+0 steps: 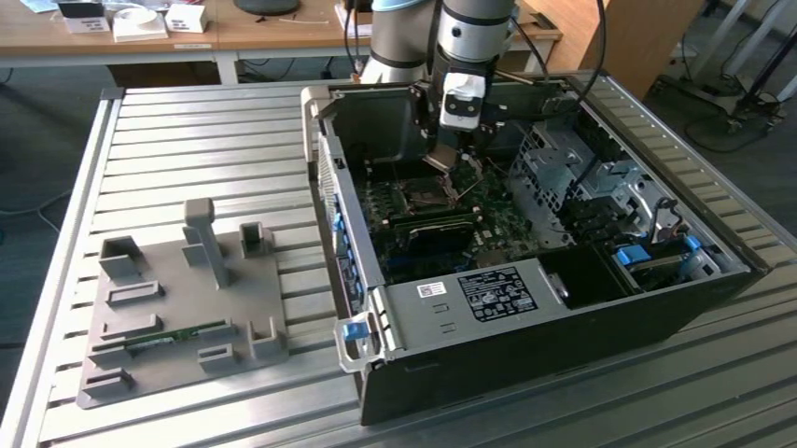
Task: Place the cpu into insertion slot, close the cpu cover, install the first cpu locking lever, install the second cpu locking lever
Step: 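Place the cpu into insertion slot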
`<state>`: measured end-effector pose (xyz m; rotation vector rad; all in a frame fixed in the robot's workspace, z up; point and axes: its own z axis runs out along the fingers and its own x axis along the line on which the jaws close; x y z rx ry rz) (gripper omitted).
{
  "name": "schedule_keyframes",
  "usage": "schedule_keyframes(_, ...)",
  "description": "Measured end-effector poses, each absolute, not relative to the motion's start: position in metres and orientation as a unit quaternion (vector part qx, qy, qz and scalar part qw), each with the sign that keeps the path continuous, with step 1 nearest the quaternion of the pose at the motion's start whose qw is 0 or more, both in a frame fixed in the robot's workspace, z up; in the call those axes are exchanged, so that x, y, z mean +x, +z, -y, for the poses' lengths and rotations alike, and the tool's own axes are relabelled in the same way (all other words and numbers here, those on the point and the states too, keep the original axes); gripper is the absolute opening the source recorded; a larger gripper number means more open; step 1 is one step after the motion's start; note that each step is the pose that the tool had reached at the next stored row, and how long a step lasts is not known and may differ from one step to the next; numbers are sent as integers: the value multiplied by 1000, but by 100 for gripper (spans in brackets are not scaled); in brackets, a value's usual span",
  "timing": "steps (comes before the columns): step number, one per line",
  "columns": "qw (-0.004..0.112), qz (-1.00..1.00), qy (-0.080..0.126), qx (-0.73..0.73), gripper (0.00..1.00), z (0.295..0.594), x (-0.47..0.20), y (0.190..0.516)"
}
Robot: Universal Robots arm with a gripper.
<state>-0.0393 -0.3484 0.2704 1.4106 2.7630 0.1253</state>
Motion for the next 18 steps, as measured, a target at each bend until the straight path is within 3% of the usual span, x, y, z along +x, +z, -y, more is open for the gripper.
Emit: schedule_keyframes(18, 23, -827, 38, 560, 54, 348, -39, 270)
